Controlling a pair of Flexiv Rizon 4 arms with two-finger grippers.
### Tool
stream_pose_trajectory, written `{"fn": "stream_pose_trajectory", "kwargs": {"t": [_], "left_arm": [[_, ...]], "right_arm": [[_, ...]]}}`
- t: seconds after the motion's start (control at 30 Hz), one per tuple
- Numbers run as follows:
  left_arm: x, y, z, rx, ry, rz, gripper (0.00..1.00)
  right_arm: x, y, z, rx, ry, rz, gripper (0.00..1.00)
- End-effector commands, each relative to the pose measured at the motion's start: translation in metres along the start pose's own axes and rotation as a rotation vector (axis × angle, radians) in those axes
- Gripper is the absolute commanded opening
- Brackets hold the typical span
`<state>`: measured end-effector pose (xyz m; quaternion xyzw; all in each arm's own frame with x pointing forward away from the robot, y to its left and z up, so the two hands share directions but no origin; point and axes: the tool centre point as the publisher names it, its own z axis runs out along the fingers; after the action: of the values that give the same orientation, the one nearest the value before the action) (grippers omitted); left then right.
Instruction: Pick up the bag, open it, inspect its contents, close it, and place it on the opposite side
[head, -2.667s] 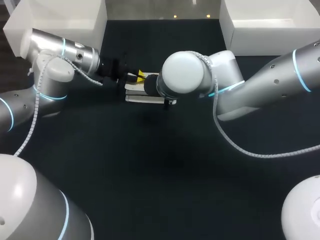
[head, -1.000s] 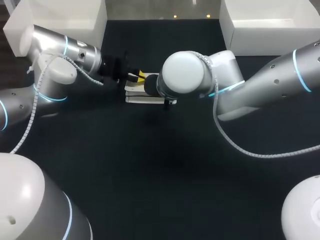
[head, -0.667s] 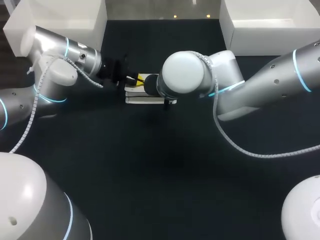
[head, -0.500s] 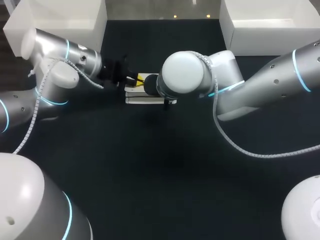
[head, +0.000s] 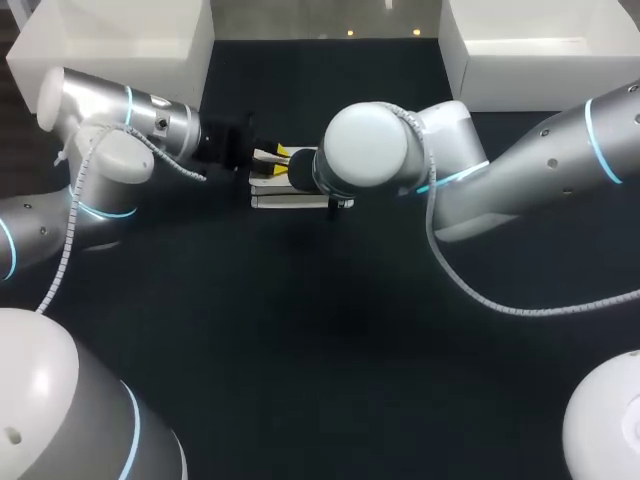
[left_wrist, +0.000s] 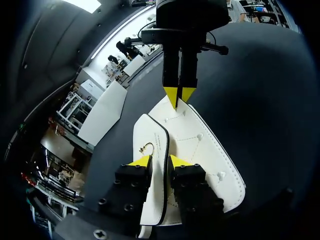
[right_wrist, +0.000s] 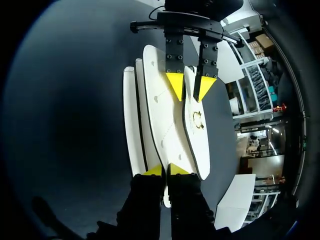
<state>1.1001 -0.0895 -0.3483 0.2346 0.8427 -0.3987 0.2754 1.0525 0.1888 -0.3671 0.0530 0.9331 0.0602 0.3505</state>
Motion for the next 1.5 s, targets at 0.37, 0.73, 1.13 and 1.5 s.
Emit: {"fn": "stream_pose_trajectory", "kwargs": {"t": [0.37,0.73,1.13,1.5], "left_arm": [[-0.001,-0.001,0.010,-0.043,-0.013,0.030,0.00],[0.006,-0.011,-0.004,-0.018,0.011,0.033,0.00],[0.003,0.004,0.003,-0.082,-0.009,0.017,0.40],[0.002,0.002,0.010,-0.177,-0.018,0.088,0.15]], "right_arm": [[0.001,0.000,0.002,0.001,-0.004,0.001,0.00],[0.001,0.000,0.002,0.001,-0.004,0.001,0.00],[0.001,0.000,0.002,0.001,-0.004,0.001,0.00],[0.001,0.000,0.002,0.001,-0.004,0.001,0.00]]}}
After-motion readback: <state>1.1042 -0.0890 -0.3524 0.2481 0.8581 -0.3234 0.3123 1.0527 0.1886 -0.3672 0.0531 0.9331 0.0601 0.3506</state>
